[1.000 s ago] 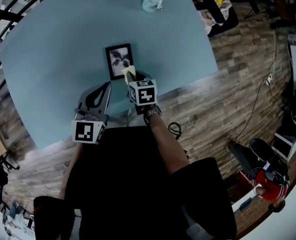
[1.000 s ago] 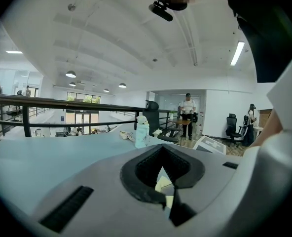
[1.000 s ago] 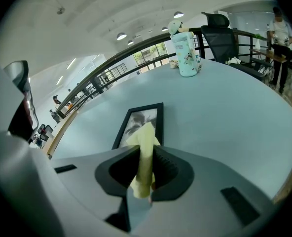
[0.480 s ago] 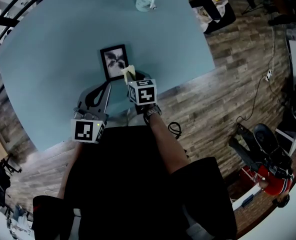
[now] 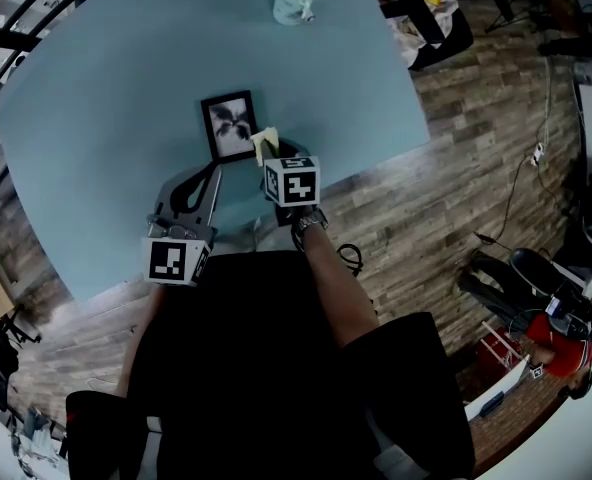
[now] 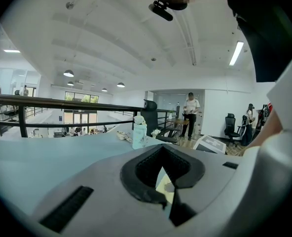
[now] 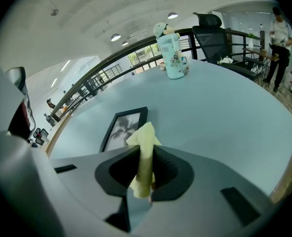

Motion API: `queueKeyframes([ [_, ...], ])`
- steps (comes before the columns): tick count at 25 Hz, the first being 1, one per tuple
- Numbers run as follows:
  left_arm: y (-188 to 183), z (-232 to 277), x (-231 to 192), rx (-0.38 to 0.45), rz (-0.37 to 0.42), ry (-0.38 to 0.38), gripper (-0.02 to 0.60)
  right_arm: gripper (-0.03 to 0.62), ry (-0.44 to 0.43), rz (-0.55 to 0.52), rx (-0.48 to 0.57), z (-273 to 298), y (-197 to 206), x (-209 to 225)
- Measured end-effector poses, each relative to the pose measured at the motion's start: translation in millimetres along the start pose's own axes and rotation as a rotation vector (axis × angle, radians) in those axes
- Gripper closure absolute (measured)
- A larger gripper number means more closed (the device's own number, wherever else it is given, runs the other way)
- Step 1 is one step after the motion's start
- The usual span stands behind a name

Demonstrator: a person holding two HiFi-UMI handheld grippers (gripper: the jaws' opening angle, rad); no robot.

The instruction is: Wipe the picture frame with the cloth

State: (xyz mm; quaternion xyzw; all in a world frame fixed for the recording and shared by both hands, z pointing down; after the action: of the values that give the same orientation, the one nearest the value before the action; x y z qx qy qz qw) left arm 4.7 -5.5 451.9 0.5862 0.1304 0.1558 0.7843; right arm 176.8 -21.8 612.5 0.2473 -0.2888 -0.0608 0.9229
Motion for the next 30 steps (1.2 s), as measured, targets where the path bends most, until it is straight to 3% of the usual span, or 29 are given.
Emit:
queueKeyframes([
  [11,-1,-8,-18,0.023,-0.032,-0.058,0.584,0.536,-0.016,-0.106,0.074,-11,-44,-21],
  [30,-13,-36,-73,0.087,-0.074,-0.218,0.584,0.536,-0.169,-0.418,0.384,-97,-145,-141],
])
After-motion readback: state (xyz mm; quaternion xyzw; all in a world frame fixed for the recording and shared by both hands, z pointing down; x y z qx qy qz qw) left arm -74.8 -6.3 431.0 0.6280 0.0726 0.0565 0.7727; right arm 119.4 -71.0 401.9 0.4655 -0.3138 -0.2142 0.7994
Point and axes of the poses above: the fingertips, and each gripper's own axes: z forward along the fingers, x to its right, y out of its underside, the point moved 6 cm from there along -z, backward along the fingers, and after that the axes turned 13 degrees about -y, right-handed, at the moved point
